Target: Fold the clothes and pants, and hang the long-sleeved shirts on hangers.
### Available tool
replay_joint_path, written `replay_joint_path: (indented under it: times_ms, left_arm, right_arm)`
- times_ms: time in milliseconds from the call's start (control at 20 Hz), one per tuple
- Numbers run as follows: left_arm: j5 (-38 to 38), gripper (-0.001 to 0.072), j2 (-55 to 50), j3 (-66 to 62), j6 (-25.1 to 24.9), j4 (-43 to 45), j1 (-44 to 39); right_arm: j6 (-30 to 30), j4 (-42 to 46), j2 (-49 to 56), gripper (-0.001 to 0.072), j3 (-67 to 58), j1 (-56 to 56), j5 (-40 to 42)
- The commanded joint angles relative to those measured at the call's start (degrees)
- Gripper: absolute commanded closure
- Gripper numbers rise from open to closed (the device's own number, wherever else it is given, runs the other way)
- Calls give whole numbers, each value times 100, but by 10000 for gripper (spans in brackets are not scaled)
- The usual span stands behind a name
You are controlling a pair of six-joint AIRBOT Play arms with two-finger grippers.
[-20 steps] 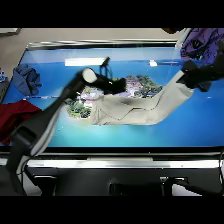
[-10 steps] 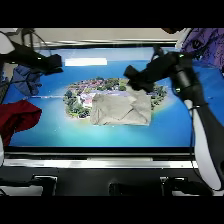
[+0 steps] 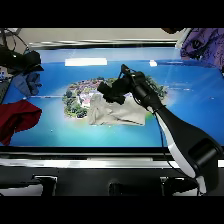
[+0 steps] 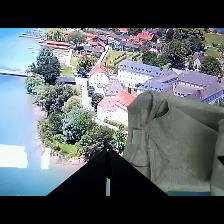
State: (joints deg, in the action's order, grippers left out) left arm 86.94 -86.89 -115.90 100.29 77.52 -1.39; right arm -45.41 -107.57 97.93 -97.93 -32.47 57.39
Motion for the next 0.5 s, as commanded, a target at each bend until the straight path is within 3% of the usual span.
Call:
replay_joint_path:
  times_ms: [0,100,200,250,450]
  left_arm:
    - [31,685,11,0,0,13,35]
    - [31,685,9,0,-2,13,35]
    - [33,685,7,0,-2,13,35]
    - [42,684,4,2,-2,13,35]
    - [118,685,4,92,-2,13,33]
  right_arm:
    - [92,-140,319,673,-2,-149,-203]
    - [87,-284,457,656,-2,-149,-271]
    - [35,-450,549,423,-2,-149,-452]
    - [-116,-586,553,346,-4,-149,-560]
    - [-739,-874,214,277,-9,-15,-420]
